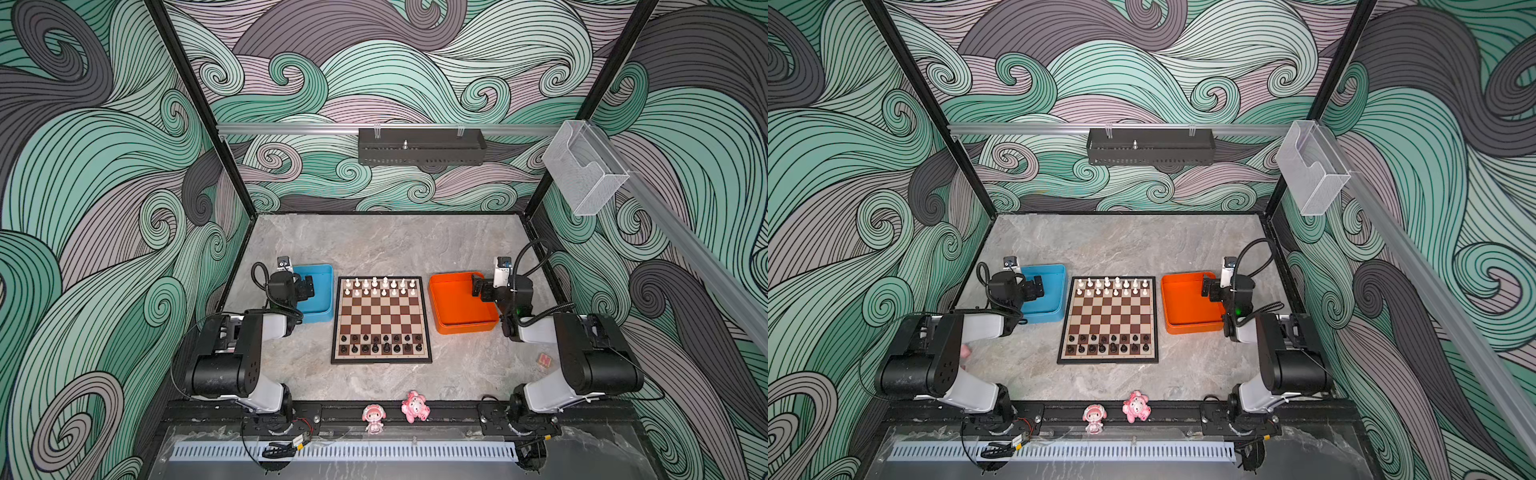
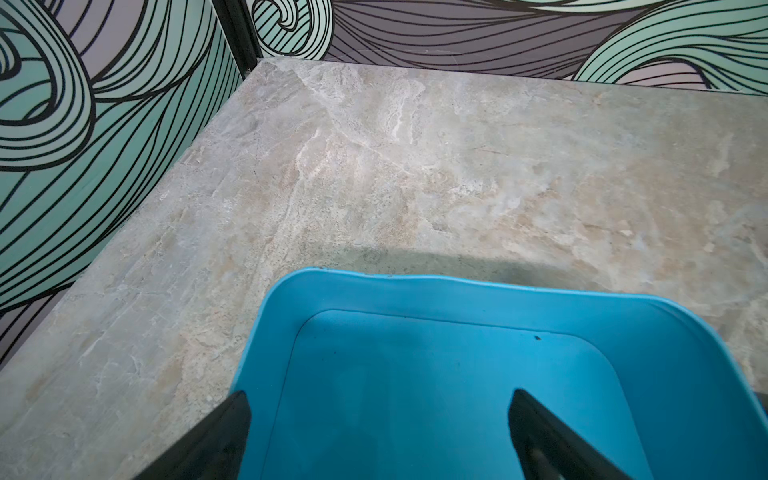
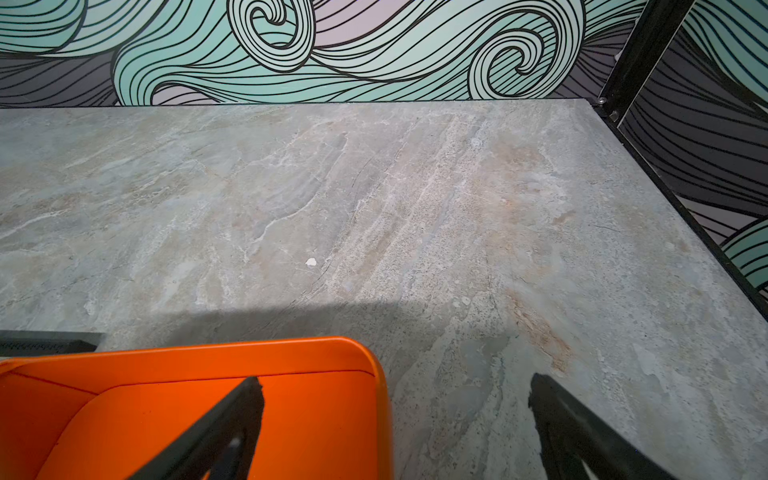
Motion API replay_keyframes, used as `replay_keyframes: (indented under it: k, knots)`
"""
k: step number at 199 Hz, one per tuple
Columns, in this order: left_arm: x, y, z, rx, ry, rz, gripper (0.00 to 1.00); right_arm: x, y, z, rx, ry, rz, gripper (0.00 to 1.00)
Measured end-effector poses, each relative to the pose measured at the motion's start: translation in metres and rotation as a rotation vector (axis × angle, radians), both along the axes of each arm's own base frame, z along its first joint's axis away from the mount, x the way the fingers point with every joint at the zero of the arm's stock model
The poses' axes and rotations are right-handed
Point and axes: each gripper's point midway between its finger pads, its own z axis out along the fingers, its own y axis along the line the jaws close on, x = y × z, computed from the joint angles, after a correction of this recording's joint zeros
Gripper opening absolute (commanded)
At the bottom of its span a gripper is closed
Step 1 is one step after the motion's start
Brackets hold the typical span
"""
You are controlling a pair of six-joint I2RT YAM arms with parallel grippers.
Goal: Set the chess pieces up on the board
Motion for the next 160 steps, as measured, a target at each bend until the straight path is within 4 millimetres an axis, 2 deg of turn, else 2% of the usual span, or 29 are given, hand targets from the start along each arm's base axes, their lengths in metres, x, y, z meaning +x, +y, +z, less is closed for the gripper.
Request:
replay_keyframes:
  k: [80, 119, 160]
  knots:
    - [0.001, -0.006, 0.0, -0.004, 0.001, -0.038, 0.99, 0.0, 0.0, 0.001, 0.0, -0.007, 0.0, 0.99]
    - [0.003, -0.015, 0.003, -0.009, -0.021, -0.094, 0.99, -0.014, 0.0, -0.001, 0.001, -0.032, -0.001, 0.99]
    - [0.003, -0.016, 0.003, -0.01, -0.021, -0.104, 0.99, 0.003, -0.001, 0.013, -0.002, -0.049, -0.005, 0.99]
